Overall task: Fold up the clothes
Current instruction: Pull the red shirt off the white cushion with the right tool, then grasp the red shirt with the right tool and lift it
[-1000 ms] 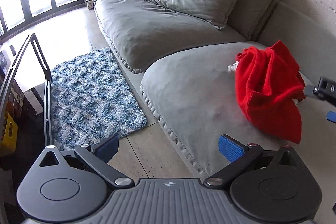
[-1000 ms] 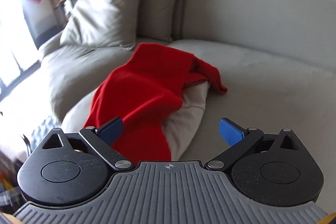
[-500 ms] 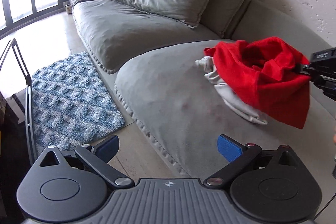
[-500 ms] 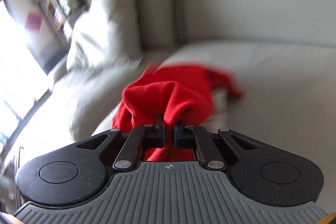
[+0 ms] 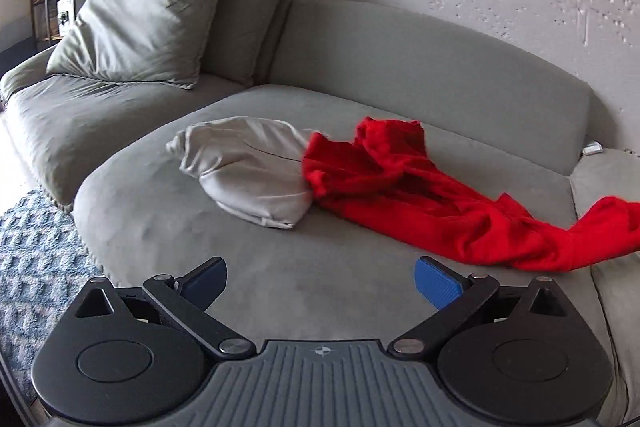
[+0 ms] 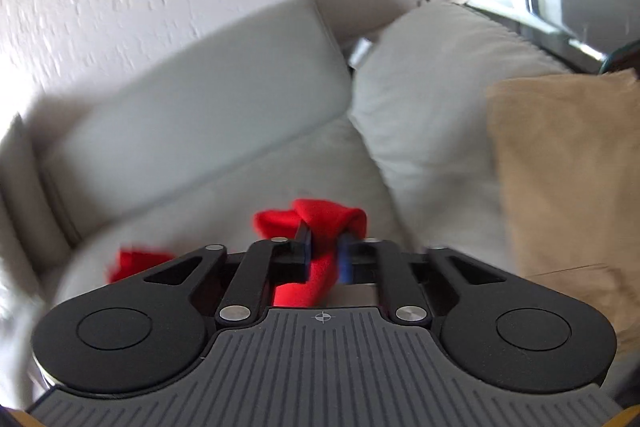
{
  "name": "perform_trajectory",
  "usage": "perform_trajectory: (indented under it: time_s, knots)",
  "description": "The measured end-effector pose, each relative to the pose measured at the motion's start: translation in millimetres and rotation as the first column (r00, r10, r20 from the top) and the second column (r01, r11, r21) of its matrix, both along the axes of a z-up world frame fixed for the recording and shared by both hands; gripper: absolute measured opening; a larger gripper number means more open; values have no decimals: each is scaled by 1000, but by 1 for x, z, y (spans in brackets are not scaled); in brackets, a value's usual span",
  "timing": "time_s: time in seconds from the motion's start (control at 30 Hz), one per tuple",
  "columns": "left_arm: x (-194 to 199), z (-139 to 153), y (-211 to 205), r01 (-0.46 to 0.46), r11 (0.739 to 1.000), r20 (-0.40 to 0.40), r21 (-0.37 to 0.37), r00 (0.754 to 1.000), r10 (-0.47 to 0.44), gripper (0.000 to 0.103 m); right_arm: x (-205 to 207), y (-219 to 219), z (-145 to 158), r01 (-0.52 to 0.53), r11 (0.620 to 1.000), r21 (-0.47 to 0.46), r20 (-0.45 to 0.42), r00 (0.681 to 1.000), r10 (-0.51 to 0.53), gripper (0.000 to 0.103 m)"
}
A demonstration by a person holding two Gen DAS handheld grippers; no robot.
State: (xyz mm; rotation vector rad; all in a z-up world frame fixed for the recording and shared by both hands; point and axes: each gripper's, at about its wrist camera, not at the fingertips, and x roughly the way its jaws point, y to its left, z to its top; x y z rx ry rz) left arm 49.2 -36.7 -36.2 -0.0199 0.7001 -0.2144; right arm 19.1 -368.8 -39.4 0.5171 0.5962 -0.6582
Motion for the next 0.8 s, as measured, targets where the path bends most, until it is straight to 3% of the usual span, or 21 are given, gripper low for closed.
perform_trajectory:
  time_s: [0.03, 0.1, 0.23, 0.4, 0.57, 0.8]
  knots:
    - [0, -4, -5, 13, 1000, -14, -4, 1000, -13, 101, -6, -3, -2, -15, 1000, -24, -27, 1000, 15, 51]
    - [1, -10, -15, 40, 999, -41, 1, 998, -40, 101, -23, -4, -5, -46, 997, -69, -37, 998, 44, 63]
    - [0, -14, -25, 57, 998, -42, 20, 998, -56, 100, -37, 9, -7, -190, 977, -100, -47, 981, 186, 70]
    - [1, -11, -32, 19, 1000, -40, 16, 999, -19, 100, -17, 34, -10, -373, 925, -73, -18, 928, 373, 74]
    - [4, -9, -29, -33, 999, -30, 11, 999, 33, 101, 35, 66, -32, -551, 834, -26, -105, 832, 546, 79]
    - [14, -14, -24, -58, 998, -59, 1, 997, 58, 101, 82, 88, -70, -617, 784, 69, -174, 766, 619, 80]
